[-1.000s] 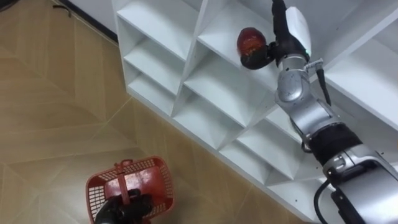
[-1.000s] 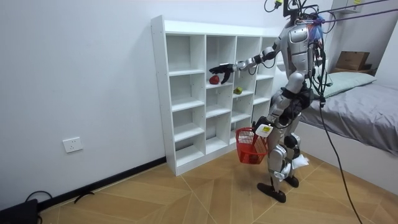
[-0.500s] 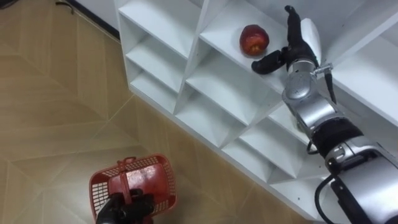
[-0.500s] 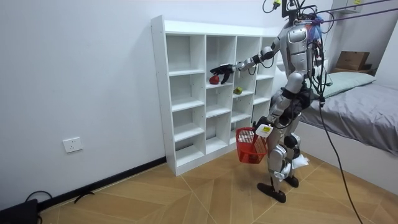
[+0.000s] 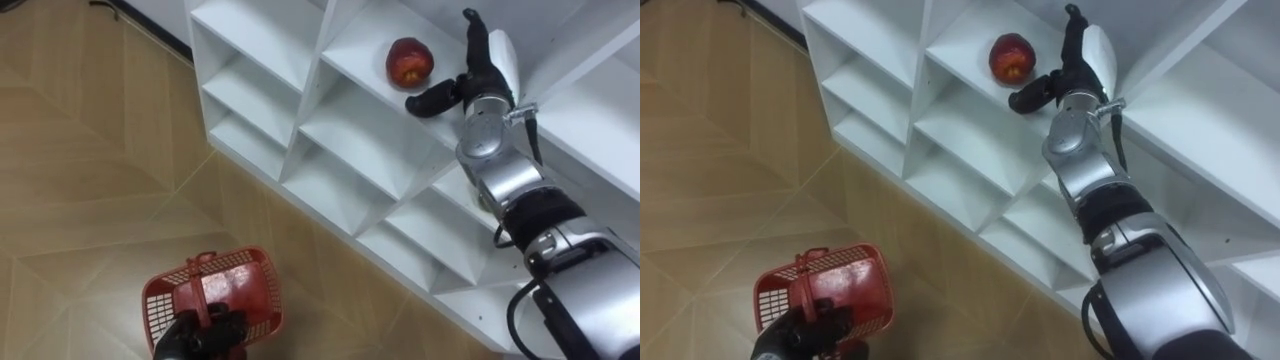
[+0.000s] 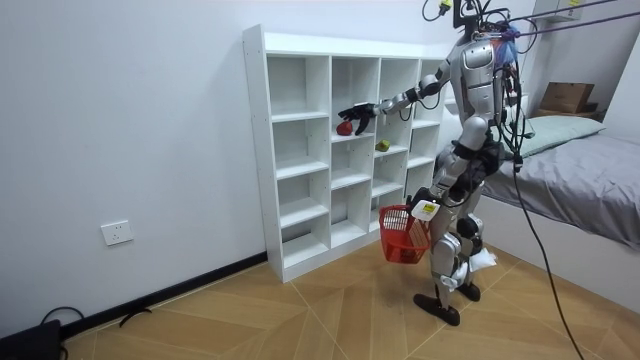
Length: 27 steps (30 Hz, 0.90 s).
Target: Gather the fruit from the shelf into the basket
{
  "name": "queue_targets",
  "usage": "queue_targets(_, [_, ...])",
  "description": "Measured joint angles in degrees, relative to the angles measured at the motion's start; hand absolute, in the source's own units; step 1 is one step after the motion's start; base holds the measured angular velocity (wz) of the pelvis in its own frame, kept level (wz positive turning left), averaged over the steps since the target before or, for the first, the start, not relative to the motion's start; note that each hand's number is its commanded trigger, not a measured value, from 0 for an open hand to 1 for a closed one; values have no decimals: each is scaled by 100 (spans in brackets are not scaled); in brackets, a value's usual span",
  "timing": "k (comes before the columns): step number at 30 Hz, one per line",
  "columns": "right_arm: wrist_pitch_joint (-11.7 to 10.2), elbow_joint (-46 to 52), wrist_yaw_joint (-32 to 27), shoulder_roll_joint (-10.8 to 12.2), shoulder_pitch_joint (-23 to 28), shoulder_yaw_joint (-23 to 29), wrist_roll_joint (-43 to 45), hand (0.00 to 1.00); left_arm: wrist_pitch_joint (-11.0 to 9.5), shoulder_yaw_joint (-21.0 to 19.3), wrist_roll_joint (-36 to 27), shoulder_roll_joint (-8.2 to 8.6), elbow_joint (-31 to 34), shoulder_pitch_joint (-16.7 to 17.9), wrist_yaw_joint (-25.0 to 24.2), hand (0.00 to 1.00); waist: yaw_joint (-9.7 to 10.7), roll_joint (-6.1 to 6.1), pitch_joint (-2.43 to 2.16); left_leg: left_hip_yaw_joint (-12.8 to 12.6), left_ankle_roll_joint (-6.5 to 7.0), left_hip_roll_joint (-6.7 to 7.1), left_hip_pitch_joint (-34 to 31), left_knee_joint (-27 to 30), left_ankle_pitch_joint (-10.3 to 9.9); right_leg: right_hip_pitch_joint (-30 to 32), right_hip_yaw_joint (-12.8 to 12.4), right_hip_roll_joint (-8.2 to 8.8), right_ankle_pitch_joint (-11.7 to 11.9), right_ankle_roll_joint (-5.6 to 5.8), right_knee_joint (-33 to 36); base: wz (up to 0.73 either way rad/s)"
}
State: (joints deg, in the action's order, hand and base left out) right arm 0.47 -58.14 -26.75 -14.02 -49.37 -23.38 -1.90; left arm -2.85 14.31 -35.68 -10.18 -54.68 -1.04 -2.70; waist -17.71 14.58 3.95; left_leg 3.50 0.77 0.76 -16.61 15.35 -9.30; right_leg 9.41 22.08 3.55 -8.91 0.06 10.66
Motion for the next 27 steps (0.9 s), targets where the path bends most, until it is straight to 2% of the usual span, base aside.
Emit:
queue_targets(15, [-52,9,-61,0,-94,-1,-27,0,-15,3,-36,20,-63,-64,-18,100,-24,-12,8,-17,-2,-4,-82,9,1,94,-17,-2,4,-6,4,0])
queue_targets(27, [35,87,377,0,-100,3,-209,0,27,2,27,32,-53,-68,-18,100,-86,-21,4,17,-20,-11,-73,3,15,103,-10,-11,13,-22,0,0])
